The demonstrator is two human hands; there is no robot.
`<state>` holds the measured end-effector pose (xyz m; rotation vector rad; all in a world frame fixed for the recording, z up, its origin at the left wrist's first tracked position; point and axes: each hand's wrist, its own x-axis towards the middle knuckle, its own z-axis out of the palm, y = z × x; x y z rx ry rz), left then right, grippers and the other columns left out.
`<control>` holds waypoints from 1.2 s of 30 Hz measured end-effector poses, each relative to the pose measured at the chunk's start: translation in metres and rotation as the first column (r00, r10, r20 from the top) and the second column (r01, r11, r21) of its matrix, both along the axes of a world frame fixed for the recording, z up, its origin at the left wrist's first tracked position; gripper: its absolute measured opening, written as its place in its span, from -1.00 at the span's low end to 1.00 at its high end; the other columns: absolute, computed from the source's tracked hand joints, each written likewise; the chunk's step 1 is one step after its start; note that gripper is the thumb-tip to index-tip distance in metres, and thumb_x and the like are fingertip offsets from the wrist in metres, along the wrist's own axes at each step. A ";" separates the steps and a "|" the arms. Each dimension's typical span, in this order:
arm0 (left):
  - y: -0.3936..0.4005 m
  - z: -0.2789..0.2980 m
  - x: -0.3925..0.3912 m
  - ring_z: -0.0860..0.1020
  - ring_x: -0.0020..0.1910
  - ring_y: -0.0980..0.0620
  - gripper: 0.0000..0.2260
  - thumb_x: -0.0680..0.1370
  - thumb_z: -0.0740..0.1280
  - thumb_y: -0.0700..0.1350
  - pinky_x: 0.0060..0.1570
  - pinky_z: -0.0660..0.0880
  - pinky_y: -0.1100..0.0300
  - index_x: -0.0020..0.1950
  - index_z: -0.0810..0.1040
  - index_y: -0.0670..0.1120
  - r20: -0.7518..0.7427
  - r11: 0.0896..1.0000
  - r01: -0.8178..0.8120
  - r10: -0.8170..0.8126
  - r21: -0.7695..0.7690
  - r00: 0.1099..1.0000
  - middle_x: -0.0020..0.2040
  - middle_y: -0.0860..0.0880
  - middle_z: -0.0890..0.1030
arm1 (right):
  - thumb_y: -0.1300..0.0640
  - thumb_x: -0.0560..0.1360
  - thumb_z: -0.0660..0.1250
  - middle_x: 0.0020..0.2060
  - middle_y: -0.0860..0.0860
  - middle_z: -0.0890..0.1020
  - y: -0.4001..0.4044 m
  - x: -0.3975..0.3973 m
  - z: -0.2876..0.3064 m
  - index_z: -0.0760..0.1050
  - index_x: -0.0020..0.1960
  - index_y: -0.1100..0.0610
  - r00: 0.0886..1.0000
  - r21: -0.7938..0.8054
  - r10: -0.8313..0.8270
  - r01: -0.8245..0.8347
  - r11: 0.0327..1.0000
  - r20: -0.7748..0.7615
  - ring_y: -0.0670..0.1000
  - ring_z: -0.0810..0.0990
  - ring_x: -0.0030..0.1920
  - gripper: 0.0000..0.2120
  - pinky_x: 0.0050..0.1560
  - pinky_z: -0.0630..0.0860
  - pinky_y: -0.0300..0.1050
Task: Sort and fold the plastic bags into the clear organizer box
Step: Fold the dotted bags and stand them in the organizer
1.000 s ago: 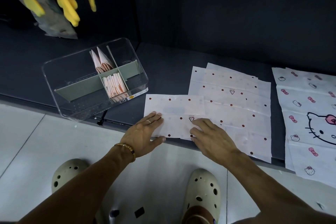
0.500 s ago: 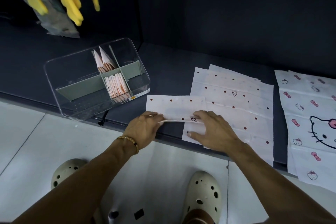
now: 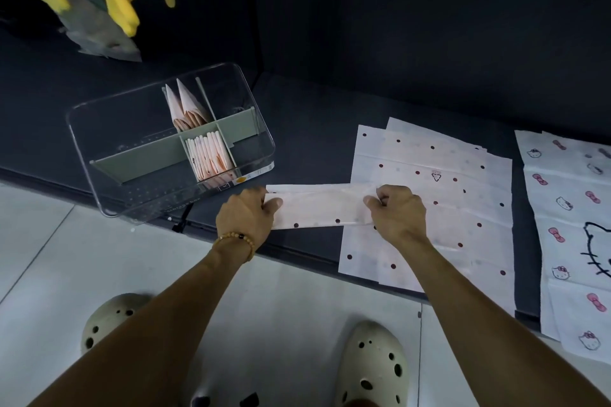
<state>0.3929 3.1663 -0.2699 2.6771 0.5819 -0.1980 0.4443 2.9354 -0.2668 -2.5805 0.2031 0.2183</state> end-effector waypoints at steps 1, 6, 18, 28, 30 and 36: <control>0.000 -0.001 0.004 0.56 -0.07 -0.15 -0.71 0.56 0.22 0.15 -0.12 0.49 0.02 -0.15 0.40 -0.06 -0.001 1.000 -0.001 0.001 0.010 1.000 -0.06 -0.15 0.61 | 0.04 0.53 0.33 -0.36 0.07 0.60 0.000 0.002 -0.002 0.40 -0.36 0.11 1.000 0.012 -0.020 0.020 1.000 -0.001 0.13 0.55 -0.25 -0.68 -0.22 0.35 -0.17; 0.004 -0.004 0.018 0.55 -0.11 -0.10 -0.68 0.54 0.23 0.21 -0.14 0.48 0.06 -0.17 0.40 -0.04 -0.021 0.998 0.015 -0.013 0.067 1.000 -0.16 -0.07 0.49 | -0.02 0.48 0.38 -0.19 0.01 0.67 0.001 0.009 -0.003 0.59 -0.22 0.05 0.992 0.036 -0.123 0.123 0.992 -0.020 0.11 0.60 -0.07 -0.83 -0.11 0.38 -0.20; -0.008 0.002 0.004 0.50 0.14 -0.19 -0.60 0.42 0.47 -0.14 0.10 0.47 -0.08 0.23 0.52 -0.15 0.234 0.882 0.259 -0.369 0.393 0.900 0.15 -0.19 0.55 | -0.07 0.47 0.39 -0.30 0.03 0.56 0.004 0.016 -0.005 0.54 -0.22 0.09 0.986 -0.053 -0.151 0.147 0.988 -0.072 0.07 0.51 -0.21 -0.76 -0.21 0.36 -0.19; 0.012 -0.020 -0.001 -0.04 0.53 0.12 -0.52 0.65 0.02 0.08 0.45 -0.04 0.26 0.55 0.06 0.00 0.029 0.782 0.619 -0.622 0.072 0.783 0.56 0.08 0.02 | -0.03 0.45 0.41 -0.28 -0.01 0.56 0.004 0.013 -0.003 0.51 -0.22 0.10 0.995 -0.061 -0.101 0.101 0.993 0.006 0.10 0.58 -0.14 -0.78 -0.20 0.33 -0.21; 0.012 -0.023 -0.001 -0.05 0.53 0.12 -0.51 0.64 0.03 0.08 0.45 -0.09 0.28 0.55 0.05 0.00 0.033 0.790 0.610 -0.612 0.057 0.790 0.56 0.08 0.01 | 0.04 0.42 0.46 0.00 0.08 0.57 0.005 0.005 -0.001 0.54 -0.01 0.13 0.985 -0.085 -0.080 0.094 0.992 0.155 0.14 0.55 -0.01 -0.77 -0.14 0.41 -0.15; 0.009 -0.025 -0.004 0.02 0.53 0.07 -0.52 0.64 0.11 0.02 0.49 -0.02 0.21 0.53 0.11 -0.05 0.121 0.798 0.601 -0.601 0.044 0.790 0.55 0.00 0.12 | 0.27 0.49 0.25 0.48 0.20 0.26 0.075 -0.026 -0.016 0.32 0.44 0.28 0.737 -0.288 0.643 -0.583 0.760 0.205 0.19 0.20 0.49 -0.48 0.47 0.16 0.03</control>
